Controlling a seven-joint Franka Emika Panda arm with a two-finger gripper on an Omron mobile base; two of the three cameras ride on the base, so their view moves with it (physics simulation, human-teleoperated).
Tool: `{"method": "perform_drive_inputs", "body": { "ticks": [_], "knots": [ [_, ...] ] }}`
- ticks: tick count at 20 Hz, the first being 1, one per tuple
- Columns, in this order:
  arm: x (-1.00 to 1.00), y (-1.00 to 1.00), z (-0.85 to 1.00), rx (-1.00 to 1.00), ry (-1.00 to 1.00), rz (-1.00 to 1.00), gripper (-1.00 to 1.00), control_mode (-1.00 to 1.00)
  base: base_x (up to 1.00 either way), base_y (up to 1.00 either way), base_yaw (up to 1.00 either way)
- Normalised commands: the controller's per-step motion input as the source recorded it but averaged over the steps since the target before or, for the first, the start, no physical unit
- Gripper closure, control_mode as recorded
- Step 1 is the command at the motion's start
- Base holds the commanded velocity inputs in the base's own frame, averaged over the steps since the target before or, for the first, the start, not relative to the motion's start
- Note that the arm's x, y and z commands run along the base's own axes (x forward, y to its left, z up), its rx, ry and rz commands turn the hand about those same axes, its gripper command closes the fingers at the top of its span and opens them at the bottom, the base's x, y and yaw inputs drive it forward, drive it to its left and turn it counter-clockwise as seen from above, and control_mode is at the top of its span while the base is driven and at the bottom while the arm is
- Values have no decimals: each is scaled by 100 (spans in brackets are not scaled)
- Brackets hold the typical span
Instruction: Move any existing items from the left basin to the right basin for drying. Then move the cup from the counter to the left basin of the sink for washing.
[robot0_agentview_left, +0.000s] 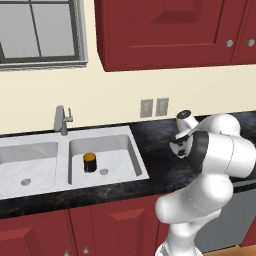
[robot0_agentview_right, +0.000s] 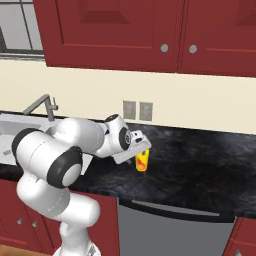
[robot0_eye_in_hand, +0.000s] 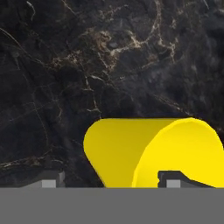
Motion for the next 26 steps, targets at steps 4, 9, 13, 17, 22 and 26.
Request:
{"method": "perform_drive_inputs", "body": {
  "ticks": [4, 9, 13, 17, 22, 26],
  "knots": [
    [0, 0, -9, 0, 0, 0, 100, -100, 0, 0, 0],
    [-1, 0, -1, 0, 0, 0, 100, -100, 0, 0, 0],
    [-9, 1, 18, 0, 0, 0, 100, -100, 0, 0, 0],
    [-23, 0, 27, 0, 0, 6, 100, -100, 0, 0, 0],
    [-36, 18, 48, 0, 0, 6, 100, -100, 0, 0, 0],
    [-43, 47, 79, 1, -1, 10, 100, -100, 0, 0, 0]
  ]
}}
